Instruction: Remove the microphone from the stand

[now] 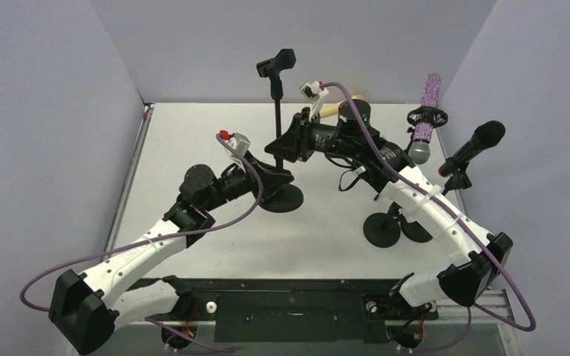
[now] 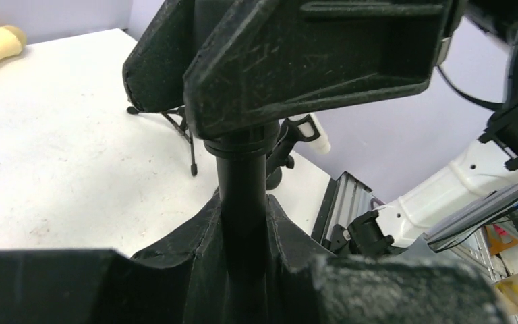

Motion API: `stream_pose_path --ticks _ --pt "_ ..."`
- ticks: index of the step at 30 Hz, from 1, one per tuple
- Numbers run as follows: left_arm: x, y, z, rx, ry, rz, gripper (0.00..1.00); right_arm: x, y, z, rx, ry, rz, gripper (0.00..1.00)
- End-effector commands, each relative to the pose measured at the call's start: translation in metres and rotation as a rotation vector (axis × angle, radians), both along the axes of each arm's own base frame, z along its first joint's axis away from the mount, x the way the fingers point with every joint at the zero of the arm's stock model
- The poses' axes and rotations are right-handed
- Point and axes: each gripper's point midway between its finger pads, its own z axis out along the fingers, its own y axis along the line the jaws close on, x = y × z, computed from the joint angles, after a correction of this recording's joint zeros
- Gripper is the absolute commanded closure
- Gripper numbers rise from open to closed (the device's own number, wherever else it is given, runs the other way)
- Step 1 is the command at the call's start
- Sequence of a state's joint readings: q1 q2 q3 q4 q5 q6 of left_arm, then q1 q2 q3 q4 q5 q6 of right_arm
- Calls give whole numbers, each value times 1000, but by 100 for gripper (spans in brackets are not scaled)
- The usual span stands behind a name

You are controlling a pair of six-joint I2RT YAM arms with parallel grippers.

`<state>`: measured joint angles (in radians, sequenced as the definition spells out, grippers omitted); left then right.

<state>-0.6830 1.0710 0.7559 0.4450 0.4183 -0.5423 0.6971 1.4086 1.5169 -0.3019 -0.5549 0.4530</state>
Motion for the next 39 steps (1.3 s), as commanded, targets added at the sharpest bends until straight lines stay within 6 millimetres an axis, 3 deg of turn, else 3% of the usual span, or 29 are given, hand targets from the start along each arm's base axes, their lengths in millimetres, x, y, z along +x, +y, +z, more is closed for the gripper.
stream_pose_path --ticks 1,2,3,5,6,7,8,9,14,18,23,39 --pt "-26 5 73 -105 -154 -70 100 -18 0 65 191 -140 105 80" --pt "-16 8 72 -93 -140 -5 100 -14 -2 59 158 -125 72 69" --pt "-9 10 66 -44 -132 30 100 -5 -6 57 141 -124 -1 51" --pt "6 14 57 12 -109 116 100 0 -10 50 82 -123 -106 34" --pt "14 15 51 41 -95 159 100 10 -18 43 33 -126 -206 31" --pt "18 16 49 53 -89 178 100 2 -14 43 11 -139 -222 28" --pt "24 17 45 72 -84 215 100 11 -24 38 -33 -136 -327 27" --pt "26 17 44 79 -81 233 100 5 -19 36 -52 -135 -345 27" --pt "38 20 42 96 -89 319 100 16 -35 23 -130 -98 -547 37" --pt "40 15 41 111 -94 326 100 17 -28 20 -133 -92 -560 46" --pt "38 16 42 106 -103 329 100 22 -29 15 -179 -84 -588 46" --pt "17 11 52 87 -167 225 100 15 -17 3 -210 -76 -459 52"
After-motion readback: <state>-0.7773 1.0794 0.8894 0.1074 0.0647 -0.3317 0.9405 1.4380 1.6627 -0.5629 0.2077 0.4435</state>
